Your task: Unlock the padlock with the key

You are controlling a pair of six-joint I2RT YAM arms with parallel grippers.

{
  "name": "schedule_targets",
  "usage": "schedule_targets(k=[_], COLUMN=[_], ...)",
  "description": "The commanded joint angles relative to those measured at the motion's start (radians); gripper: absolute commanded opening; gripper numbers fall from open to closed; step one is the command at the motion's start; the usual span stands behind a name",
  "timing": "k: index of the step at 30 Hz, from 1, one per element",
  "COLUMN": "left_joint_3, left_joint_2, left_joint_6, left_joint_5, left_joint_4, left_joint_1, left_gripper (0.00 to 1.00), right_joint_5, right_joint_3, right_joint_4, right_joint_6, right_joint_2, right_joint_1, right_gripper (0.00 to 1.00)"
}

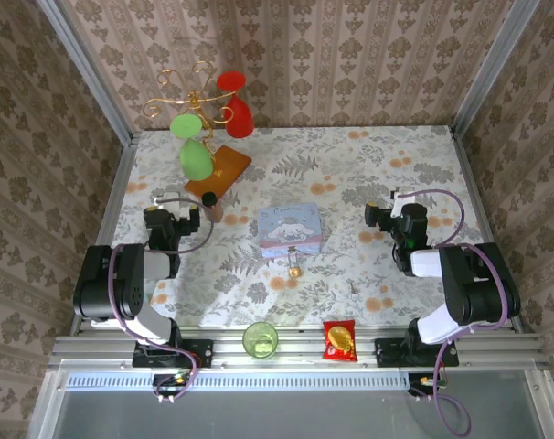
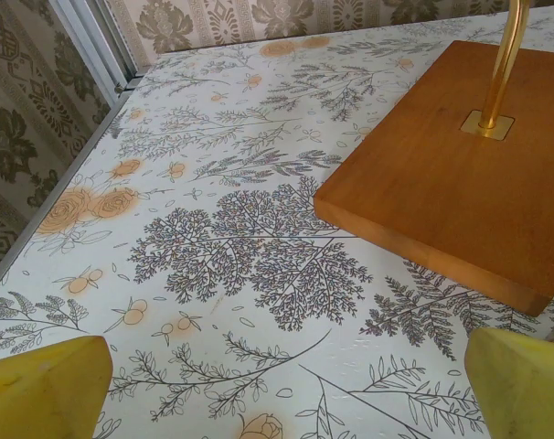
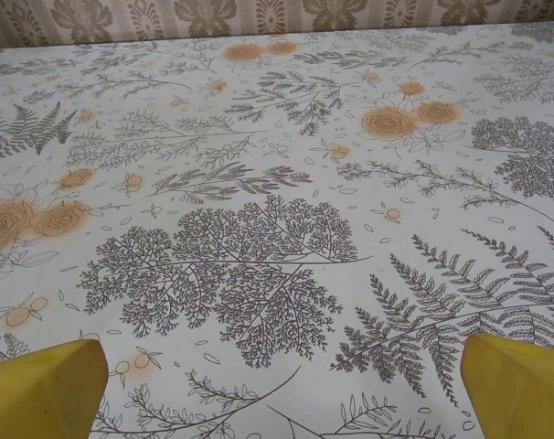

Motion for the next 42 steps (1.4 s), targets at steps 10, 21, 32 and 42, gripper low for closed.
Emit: schedule_targets(k=[10,21,32,42], left_joint_3=[0.01,0.011,0.012,0.007], left_joint_2=[-0.004,-0.005,-0.004,-0.006], left_joint_6=[-0.005,-0.008,-0.008,-0.011], left_joint_5=[0.008,0.023,0.023,0.023], left_joint_4=[0.005,0.001,0.001,0.008], left_joint_1=[-0.004,0.004,0.004,0.004], left_gripper=[1.0,1.0,1.0,1.0], right_joint_5=[-0.008,-0.008,-0.008,-0.009], right_joint_3=[0.015,0.018,0.018,0.016], right_joint_4=[0.009,0.004,0.005,0.007], right_joint_6=[-0.017,-0.017,-0.016,-0.016], right_joint_2=[-0.001,0.002,0.002,0.0], right_joint_1=[-0.007,-0.007,-0.007,-0.007], right_gripper=[1.0,1.0,1.0,1.0])
